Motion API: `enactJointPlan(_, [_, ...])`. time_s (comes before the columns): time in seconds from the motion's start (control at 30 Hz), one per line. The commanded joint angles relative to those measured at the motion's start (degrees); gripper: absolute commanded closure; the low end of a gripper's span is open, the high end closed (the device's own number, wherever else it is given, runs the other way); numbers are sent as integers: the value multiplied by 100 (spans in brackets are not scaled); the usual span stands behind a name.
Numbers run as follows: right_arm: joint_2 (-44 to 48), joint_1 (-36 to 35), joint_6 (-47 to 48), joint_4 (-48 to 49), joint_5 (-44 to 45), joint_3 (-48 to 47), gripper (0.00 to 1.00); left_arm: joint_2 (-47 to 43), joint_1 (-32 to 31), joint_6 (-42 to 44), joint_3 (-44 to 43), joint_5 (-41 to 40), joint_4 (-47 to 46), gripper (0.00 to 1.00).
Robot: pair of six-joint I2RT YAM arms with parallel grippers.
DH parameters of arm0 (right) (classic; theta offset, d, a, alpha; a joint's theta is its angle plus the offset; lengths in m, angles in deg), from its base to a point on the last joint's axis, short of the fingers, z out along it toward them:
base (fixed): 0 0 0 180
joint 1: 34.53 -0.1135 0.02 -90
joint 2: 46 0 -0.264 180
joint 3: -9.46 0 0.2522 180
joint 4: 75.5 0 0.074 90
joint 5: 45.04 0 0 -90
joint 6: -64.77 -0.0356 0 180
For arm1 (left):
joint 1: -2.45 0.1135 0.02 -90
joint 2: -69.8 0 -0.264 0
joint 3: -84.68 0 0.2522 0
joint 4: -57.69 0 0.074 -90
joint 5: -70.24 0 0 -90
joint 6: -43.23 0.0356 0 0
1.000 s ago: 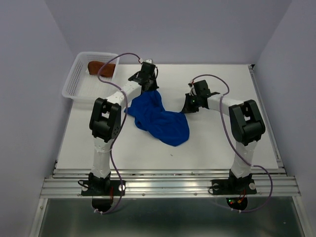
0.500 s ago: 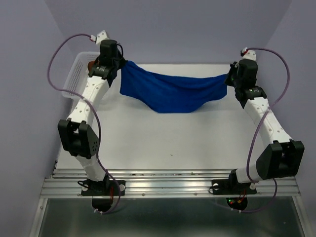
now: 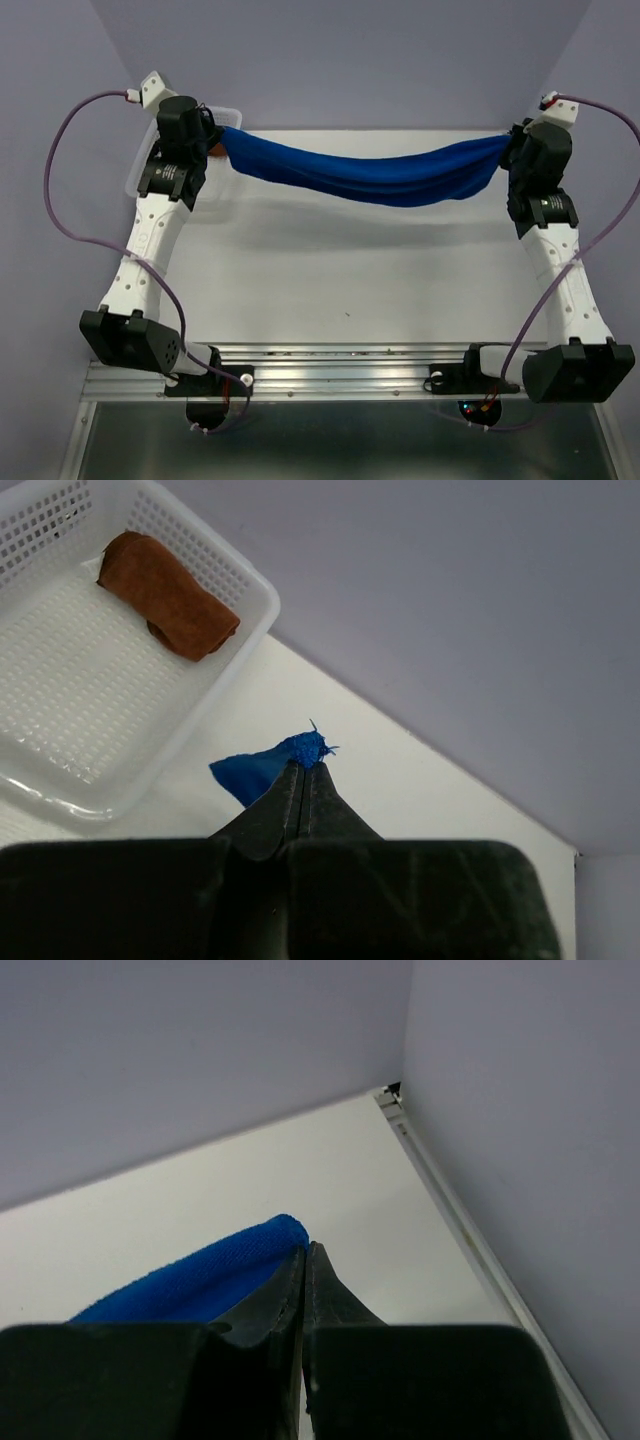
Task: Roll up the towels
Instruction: Flatten the towel
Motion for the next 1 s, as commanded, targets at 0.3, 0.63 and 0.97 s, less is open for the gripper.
enactJointPlan(0.3, [2153,76,850,-46,1725,542,99,-2038,55,-570,1422,0,540,100])
enactJointPlan(0.63, [902,225,912,-179,1638,569,99,-830,55,-650,1582,913,209,100])
enactJointPlan(0.97, [-3113,1447,982,-144,-973,-1327,75,3705,-50,-475,-2148,1495,1082,2])
